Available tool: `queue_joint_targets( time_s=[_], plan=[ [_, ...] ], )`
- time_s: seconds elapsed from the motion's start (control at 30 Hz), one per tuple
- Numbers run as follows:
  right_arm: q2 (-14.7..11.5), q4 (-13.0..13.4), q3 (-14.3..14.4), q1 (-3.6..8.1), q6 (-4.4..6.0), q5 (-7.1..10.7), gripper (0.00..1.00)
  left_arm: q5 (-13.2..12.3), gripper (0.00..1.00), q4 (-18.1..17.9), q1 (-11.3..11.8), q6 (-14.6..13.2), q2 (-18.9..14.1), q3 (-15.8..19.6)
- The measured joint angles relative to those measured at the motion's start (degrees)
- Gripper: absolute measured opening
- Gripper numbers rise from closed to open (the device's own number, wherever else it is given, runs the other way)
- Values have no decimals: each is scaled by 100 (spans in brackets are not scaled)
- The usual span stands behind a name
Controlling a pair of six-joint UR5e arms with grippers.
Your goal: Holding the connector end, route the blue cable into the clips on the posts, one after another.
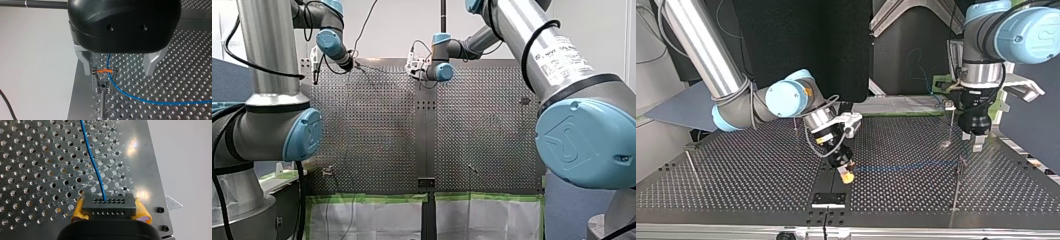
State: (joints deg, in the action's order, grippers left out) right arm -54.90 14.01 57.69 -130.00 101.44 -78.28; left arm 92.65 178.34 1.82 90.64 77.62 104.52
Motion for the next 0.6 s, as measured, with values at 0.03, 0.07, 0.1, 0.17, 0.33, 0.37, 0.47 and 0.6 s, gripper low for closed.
queue_joint_targets(
  time_s=[0.03, 0.07, 0.1, 0.17, 0.33, 0.37, 0.47, 0.6],
  plan=[
    [0, -1, 0, 2, 0, 1, 0, 1, 100, 0, 4, -1, 2, 1],
    [0, 0, 1, 2, 0, 3, 0, 1, 100, 0, 10, -2, 6, 2],
    [0, 1, 1, 2, 0, 4, 0, 2, 100, 0, 15, -2, 6, 1],
    [0, 3, 0, 3, 4, 12, 0, 2, 100, 0, 25, -3, 7, 1],
    [2, 1, 1, 5, 8, 30, 0, 3, 100, 0, 38, -11, 6, -1],
    [1, -3, 1, 4, 8, 34, 0, 3, 100, 0, 38, -19, 6, -1],
    [1, -8, 1, 4, 9, 38, 0, 3, 100, 1, 39, -47, 4, -1],
    [5, -11, 1, -5, 14, 39, 0, 3, 100, 0, 38, -74, 3, 0]
  ],
)
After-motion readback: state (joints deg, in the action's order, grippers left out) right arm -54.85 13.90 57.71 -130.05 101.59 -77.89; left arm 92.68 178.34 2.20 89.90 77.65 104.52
